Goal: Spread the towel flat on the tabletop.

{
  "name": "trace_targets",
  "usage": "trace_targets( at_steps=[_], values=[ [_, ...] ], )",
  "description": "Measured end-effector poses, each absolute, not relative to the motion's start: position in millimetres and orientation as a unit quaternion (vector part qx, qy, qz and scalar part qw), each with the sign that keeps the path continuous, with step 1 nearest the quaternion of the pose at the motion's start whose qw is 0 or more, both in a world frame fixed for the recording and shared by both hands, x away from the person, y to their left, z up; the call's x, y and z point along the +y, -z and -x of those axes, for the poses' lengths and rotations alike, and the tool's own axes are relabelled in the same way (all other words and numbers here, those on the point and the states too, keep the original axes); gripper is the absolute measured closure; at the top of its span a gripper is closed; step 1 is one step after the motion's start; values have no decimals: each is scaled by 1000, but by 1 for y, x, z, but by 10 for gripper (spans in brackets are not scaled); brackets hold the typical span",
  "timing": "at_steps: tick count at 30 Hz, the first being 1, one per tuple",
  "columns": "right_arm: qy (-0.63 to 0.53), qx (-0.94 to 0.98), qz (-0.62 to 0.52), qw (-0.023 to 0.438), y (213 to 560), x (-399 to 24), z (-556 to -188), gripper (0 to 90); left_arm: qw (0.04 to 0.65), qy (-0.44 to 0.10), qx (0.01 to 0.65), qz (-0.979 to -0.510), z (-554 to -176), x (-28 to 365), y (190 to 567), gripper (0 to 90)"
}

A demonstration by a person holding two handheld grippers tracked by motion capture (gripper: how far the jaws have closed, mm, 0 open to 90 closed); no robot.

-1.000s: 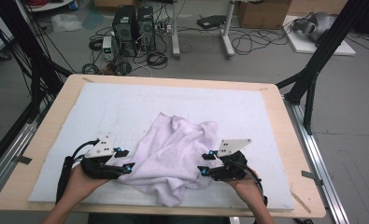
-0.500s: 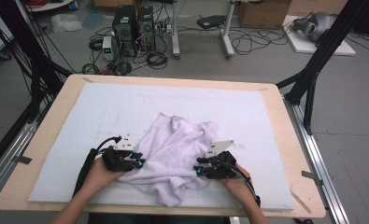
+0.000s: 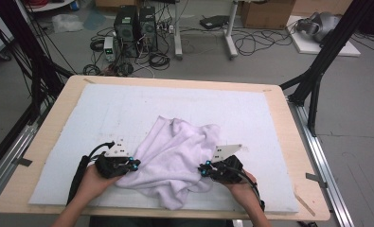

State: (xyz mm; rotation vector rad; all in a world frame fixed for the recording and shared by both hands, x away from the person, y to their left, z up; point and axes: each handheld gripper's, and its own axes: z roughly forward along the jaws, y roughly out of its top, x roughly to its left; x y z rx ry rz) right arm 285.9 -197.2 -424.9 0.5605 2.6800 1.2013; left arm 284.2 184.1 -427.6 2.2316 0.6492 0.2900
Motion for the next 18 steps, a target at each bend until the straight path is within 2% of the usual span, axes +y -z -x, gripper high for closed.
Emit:
trace_targets(
  at_steps=[11, 18],
  values=[
    [-411, 896, -162, 51, 418, -198, -256, 857, 392, -136, 254, -874, -238, 207, 420, 880],
    [-417, 899, -129, 35, 413, -195, -234, 848, 410, -133, 249, -867, -207, 218, 412, 879]
  ],
)
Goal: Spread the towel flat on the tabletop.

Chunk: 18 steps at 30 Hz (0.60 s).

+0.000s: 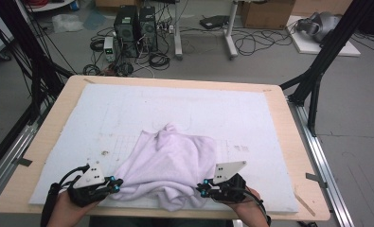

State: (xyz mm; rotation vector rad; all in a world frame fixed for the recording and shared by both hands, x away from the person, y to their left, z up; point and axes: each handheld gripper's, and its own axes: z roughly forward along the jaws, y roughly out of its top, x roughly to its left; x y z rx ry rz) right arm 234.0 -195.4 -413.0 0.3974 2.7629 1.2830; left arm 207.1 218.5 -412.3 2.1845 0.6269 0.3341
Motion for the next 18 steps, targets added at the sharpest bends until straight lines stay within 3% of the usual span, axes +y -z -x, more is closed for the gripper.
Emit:
trace_targets(
  at_steps=[1, 2, 4, 9, 18],
  values=[
    [-418, 899, -126, 43, 411, -197, -232, 829, 412, -134, 245, -868, -206, 218, 410, 876],
    [-426, 894, -132, 48, 404, -203, -235, 751, 413, -138, 242, -867, -206, 218, 407, 825],
    [-437, 885, -152, 58, 398, -211, -243, 686, 419, -142, 242, -864, -210, 218, 403, 738],
    [-438, 872, -201, 86, 401, -221, -276, 580, 423, -151, 260, -855, -252, 211, 403, 635],
    [-383, 883, -256, 94, 431, -217, -314, 543, 395, -138, 278, -865, -307, 185, 425, 517]
  ],
)
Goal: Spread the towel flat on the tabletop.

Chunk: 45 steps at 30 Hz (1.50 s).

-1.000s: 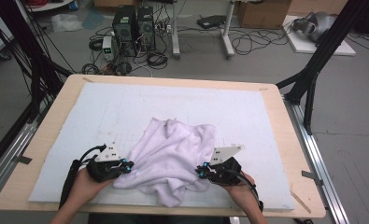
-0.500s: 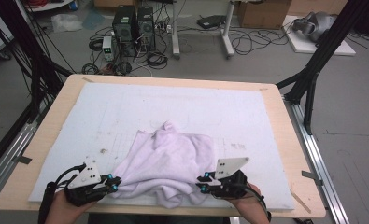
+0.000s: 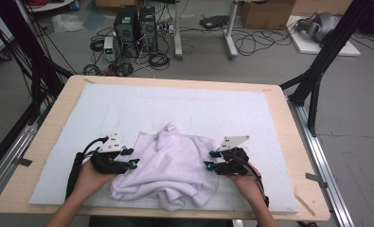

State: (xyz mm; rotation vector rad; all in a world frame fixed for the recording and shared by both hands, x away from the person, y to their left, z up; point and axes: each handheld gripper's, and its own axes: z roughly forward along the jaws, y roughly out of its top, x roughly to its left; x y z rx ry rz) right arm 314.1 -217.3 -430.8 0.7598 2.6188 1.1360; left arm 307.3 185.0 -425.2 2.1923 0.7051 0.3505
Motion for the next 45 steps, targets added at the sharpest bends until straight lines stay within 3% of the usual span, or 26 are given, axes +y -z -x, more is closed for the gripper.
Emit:
trace_targets(
  at_steps=[2, 5, 6, 7, 9, 13, 16, 20, 25, 26, 27, 32, 34, 35, 37, 45],
  values=[
    [-379, 883, -258, 99, 434, -218, -319, 582, 372, -133, 293, -871, -320, 180, 436, 483],
    [-380, 883, -261, 88, 436, -219, -321, 654, 370, -122, 294, -873, -323, 180, 439, 521],
    [-377, 886, -258, 84, 437, -217, -322, 724, 371, -121, 292, -873, -323, 180, 439, 604],
    [-372, 893, -237, 90, 436, -212, -318, 795, 373, -113, 286, -875, -322, 181, 438, 756],
    [-366, 897, -227, 98, 434, -210, -316, 814, 367, -121, 277, -880, -318, 179, 437, 840],
    [-375, 896, -222, 89, 428, -213, -309, 819, 373, -122, 275, -878, -310, 186, 432, 852],
    [-394, 890, -209, 90, 418, -219, -302, 735, 381, -129, 271, -874, -299, 198, 423, 852],
    [-419, 871, -234, 103, 408, -235, -308, 668, 389, -133, 277, -868, -294, 208, 417, 823],
    [-405, 872, -259, 98, 416, -237, -320, 637, 391, -138, 293, -861, -304, 206, 416, 596],
    [-395, 876, -261, 95, 419, -234, -323, 621, 389, -138, 298, -861, -308, 203, 417, 596],
    [-388, 879, -264, 81, 427, -228, -328, 592, 381, -134, 306, -862, -318, 198, 422, 514],
    [-372, 887, -267, 66, 438, -220, -335, 600, 350, -126, 317, -873, -333, 188, 437, 483],
    [-385, 881, -270, 40, 441, -224, -339, 733, 361, -131, 311, -869, -332, 189, 438, 669],
    [-385, 881, -270, 40, 441, -224, -339, 733, 366, -123, 303, -871, -331, 188, 438, 669],
    [-396, 880, -263, 29, 443, -226, -338, 854, 358, -128, 293, -877, -326, 184, 436, 815],
    [-398, 880, -249, 62, 426, -232, -330, 865, 367, -139, 289, -873, -320, 191, 428, 847]
  ],
)
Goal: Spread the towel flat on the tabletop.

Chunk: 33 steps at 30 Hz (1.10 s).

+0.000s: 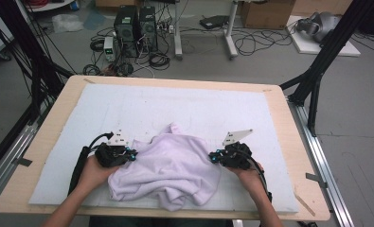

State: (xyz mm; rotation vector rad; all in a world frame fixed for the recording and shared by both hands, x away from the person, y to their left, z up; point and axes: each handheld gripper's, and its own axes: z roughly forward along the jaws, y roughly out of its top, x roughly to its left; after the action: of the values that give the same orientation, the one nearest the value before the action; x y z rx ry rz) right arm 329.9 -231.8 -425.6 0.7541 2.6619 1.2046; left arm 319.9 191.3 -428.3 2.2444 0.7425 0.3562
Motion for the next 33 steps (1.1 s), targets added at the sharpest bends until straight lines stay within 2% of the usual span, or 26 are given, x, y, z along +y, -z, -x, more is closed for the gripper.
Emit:
trace_targets(
  at_steps=[8, 17, 24, 25, 27, 28, 29, 30, 31, 32, 33],
  values=[
    [-406, 876, -241, 97, 390, -241, -327, 865, 415, -152, 301, -845, -316, 206, 401, 848],
    [-409, 874, -232, 117, 363, -236, -339, 865, 429, -182, 313, -827, -328, 210, 377, 850],
    [-391, 878, -242, 130, 334, -230, -377, 866, 432, -198, 337, -813, -361, 208, 348, 851],
    [-388, 878, -245, 137, 328, -229, -383, 867, 434, -216, 340, -806, -373, 206, 339, 852],
    [-378, 869, -261, 186, 300, -222, -420, 844, 428, -250, 353, -793, -400, 200, 320, 842],
    [-378, 869, -261, 186, 300, -222, -420, 844, 421, -274, 364, -784, -413, 196, 312, 842],
    [-380, 855, -286, 207, 295, -221, -434, 748, 412, -296, 380, -773, -425, 192, 308, 794],
    [-379, 838, -321, 225, 296, -222, -447, 654, 411, -292, 398, -767, -435, 190, 307, 670],
    [-390, 827, -345, 211, 300, -225, -457, 647, 417, -270, 408, -766, -441, 190, 310, 608],
    [-392, 826, -360, 185, 318, -223, -465, 627, 414, -258, 408, -772, -443, 188, 316, 579],
    [-383, 834, -353, 180, 330, -220, -465, 620, 397, -253, 394, -789, -442, 186, 330, 568]
  ],
)
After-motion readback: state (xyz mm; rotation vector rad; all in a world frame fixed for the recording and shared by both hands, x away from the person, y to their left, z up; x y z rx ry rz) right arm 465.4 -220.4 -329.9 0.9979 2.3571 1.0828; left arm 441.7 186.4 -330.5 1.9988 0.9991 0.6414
